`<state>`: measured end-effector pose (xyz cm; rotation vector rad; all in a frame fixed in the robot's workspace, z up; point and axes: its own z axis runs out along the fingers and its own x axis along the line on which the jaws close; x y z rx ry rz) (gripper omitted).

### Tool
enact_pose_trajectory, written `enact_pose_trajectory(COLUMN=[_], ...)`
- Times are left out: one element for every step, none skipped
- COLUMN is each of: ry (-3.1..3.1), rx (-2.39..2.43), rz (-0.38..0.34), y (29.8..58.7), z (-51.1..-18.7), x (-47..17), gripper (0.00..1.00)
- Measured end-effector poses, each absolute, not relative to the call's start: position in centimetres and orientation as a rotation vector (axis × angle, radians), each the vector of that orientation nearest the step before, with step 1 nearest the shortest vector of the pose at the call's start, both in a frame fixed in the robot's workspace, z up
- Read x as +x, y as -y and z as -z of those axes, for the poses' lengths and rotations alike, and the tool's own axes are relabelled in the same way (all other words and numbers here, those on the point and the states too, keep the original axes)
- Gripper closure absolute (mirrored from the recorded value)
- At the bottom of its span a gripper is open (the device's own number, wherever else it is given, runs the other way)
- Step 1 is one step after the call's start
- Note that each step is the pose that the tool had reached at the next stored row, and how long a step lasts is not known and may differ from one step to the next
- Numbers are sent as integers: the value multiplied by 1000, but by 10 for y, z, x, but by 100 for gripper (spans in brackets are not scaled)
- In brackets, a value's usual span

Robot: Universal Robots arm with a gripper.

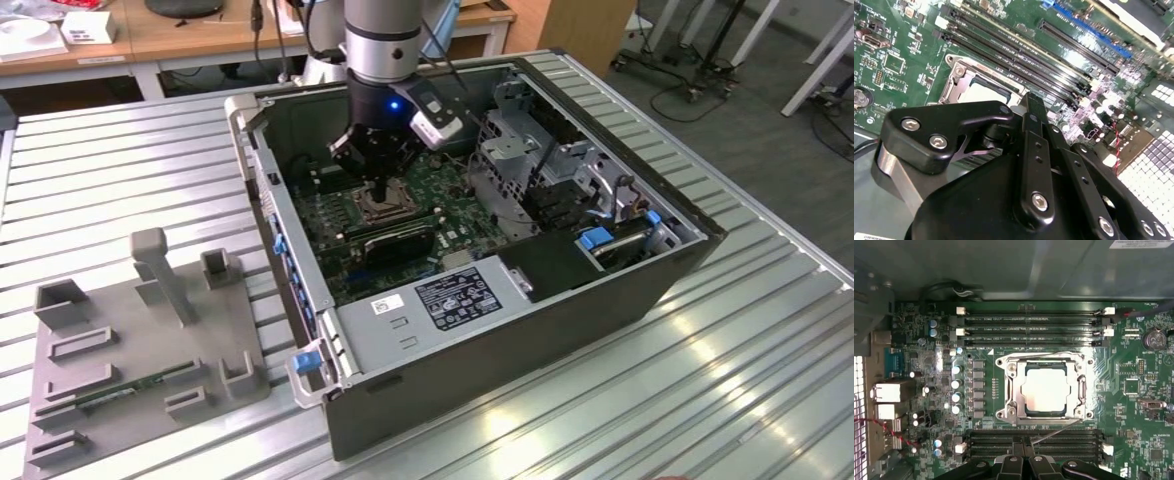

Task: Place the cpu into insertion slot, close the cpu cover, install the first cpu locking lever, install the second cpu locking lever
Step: 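Install the second cpu locking lever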

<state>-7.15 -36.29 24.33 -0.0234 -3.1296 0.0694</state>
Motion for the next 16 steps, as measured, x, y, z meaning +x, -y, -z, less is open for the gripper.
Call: enact_pose_trajectory(ry=[3130,3130,3130,3130,3130,3130,3130,3130,3130,3130,3130,3130,3130,3130,3130,3130], rx=[-23,-23,-23,-23,-23,-23,-23,-23,-23,-23,-23,-23,-23,-24,-23,-23], rz=[-69,-69,-68,-68,-68,-68,-67,-67,-67,-67,-67,-67,-67,-67,-67,-66], y=[362,362,362,362,362,362,362,362,362,362,362,362,361,361,361,361], z=[-243,-243,-242,-242,-241,-240,-238,-237,-235,-233,-231,-230,-228,-227,-225,-224], x=[-71,-71,-71,-71,-71,-71,-71,-71,-71,-71,-71,-71,-72,-72,-72,-72], gripper=[89,89,89,89,89,89,89,89,89,89,89,89,89,89,89,89])
